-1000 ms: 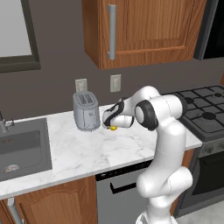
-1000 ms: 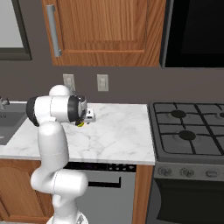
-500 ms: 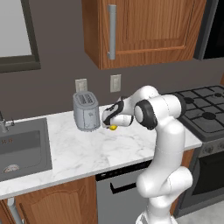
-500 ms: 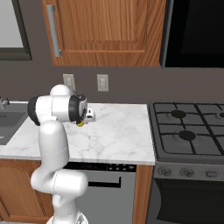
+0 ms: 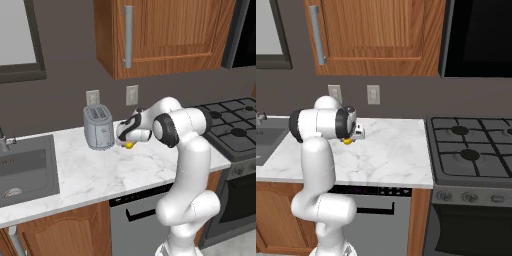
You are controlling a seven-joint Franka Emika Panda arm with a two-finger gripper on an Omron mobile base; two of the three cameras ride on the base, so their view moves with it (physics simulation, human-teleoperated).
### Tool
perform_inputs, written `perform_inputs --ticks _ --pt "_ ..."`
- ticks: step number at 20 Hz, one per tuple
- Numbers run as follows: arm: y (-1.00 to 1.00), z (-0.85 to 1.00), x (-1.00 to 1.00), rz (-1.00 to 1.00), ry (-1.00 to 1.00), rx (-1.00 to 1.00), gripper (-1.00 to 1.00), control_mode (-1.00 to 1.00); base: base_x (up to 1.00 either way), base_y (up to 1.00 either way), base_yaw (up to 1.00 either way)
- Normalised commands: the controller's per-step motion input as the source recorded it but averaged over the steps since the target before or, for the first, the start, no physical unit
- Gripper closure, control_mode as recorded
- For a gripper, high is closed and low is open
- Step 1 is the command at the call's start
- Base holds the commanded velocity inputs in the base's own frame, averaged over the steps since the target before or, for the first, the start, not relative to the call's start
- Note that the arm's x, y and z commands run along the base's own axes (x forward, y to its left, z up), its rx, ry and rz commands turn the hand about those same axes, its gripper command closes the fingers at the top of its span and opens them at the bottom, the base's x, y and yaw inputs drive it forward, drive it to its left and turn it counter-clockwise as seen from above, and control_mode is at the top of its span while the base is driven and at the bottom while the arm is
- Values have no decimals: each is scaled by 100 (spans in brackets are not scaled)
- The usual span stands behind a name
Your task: Place the beer on the top shelf of the fridge to keep it out of children's reach, and place the broccoli and lemon on lower shelves for easy access.
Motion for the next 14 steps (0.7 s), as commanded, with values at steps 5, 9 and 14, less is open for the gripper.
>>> perform_inputs --ticks 5,9,14 --pt "0 -7 -43 0 1 0 100 -100 0 0 0" --pt "0 0 -70 1 -11 0 100 -100 0 0 0" --pt "-2 27 -86 4 -28 0 100 -100 0 0 0"
